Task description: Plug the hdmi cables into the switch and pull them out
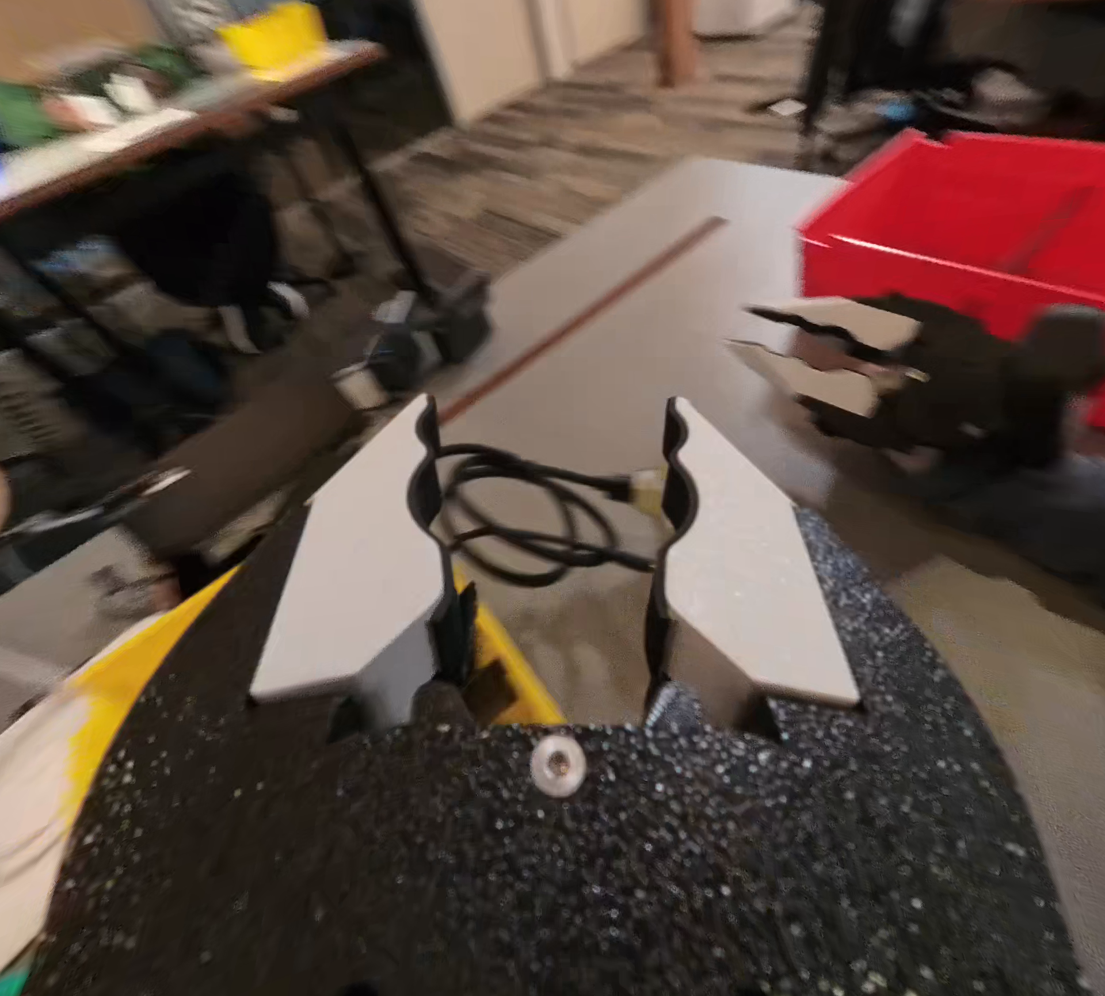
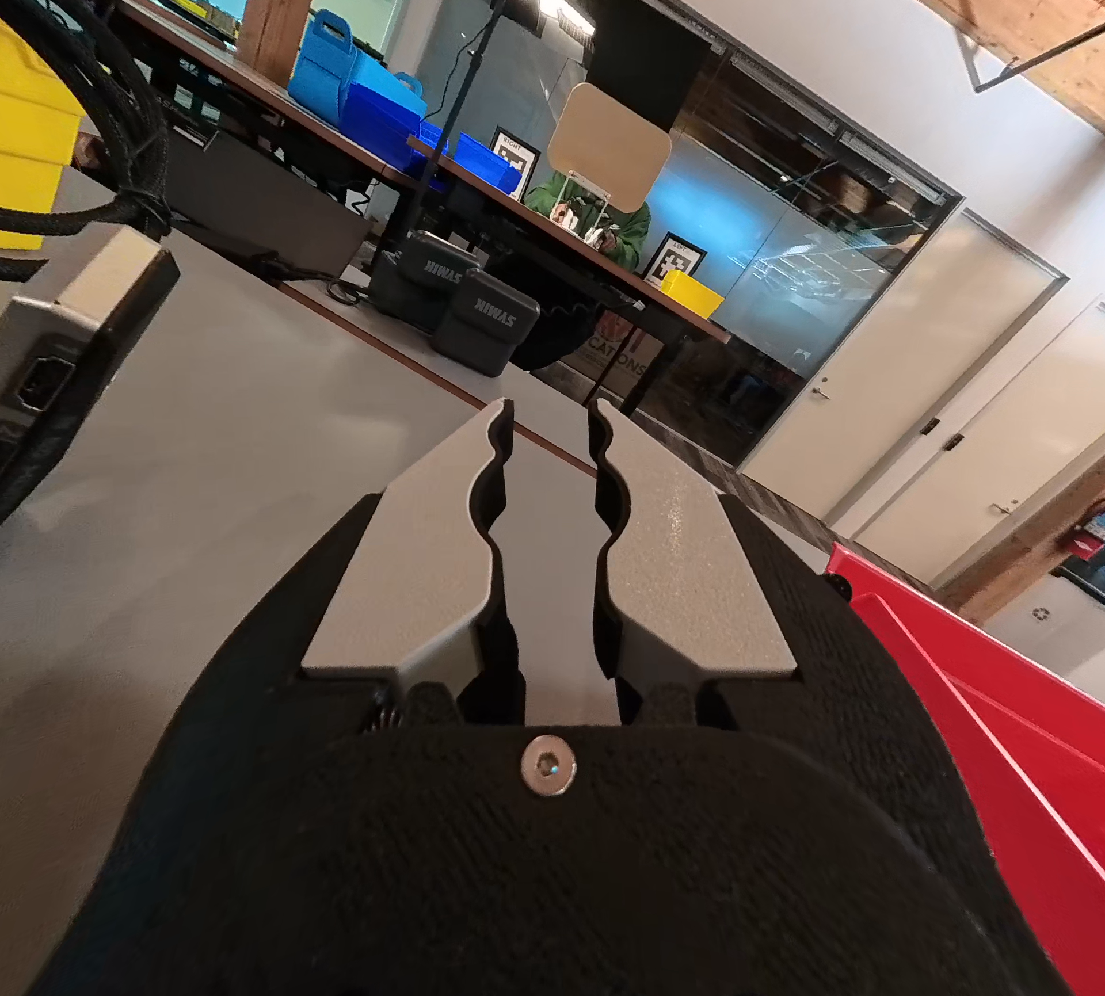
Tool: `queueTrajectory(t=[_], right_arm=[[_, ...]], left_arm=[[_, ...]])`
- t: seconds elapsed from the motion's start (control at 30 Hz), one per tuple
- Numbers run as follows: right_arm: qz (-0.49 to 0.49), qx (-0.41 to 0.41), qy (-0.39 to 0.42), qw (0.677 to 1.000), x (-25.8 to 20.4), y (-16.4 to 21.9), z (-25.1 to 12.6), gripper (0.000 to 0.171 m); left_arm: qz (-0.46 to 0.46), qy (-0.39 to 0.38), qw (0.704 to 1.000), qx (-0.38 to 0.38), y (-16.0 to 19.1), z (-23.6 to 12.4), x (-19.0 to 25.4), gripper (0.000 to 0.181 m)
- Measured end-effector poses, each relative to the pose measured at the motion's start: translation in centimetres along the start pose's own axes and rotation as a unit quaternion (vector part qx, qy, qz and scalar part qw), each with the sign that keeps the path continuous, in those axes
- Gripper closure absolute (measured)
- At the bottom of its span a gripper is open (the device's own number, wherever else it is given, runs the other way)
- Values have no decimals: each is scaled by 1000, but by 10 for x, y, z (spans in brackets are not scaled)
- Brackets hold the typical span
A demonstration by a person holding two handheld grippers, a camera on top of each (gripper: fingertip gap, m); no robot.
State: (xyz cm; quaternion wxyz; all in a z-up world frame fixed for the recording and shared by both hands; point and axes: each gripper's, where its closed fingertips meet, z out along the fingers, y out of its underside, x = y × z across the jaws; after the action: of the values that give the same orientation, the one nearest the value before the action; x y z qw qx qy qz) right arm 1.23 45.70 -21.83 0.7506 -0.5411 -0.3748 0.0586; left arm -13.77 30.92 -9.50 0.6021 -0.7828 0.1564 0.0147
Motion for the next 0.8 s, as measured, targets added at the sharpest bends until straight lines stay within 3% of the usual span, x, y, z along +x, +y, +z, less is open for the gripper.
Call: queueTrajectory(t=[0.07, 0.13, 0.27, 0.47, 0.53, 0.63, 0.73, 0.8], right_arm=[[-2, 0, -1, 1000, -1, 0, 0, 148], [-5, 0, -3, 1000, -3, -1, 0, 148], [-11, 4, -7, 1000, -6, -2, 0, 147], [1, 42, -43, 998, -17, -18, -5, 141], [34, 77, -87, 993, -28, -33, -12, 132], [125, 137, -233, 955, -60, -66, -34, 111], [182, 55, -316, 930, -83, -60, -34, 86], [213, -23, -365, 906, -105, -49, -35, 87]], left_arm=[[-27, -79, 996, 16, 2, -21, -50, 117], [-70, -105, 992, -5, 21, -30, -82, 119], [-154, -30, 984, -79, 64, -16, -85, 113], [-180, 36, 975, -124, 97, 26, -66, 114], [-183, 51, 974, -125, 100, 37, -59, 113], [-180, 65, 973, -130, 103, 47, -48, 114], [-165, 56, 974, -143, 108, 53, -46, 118], [-158, 49, 975, -147, 111, 56, -46, 121]])
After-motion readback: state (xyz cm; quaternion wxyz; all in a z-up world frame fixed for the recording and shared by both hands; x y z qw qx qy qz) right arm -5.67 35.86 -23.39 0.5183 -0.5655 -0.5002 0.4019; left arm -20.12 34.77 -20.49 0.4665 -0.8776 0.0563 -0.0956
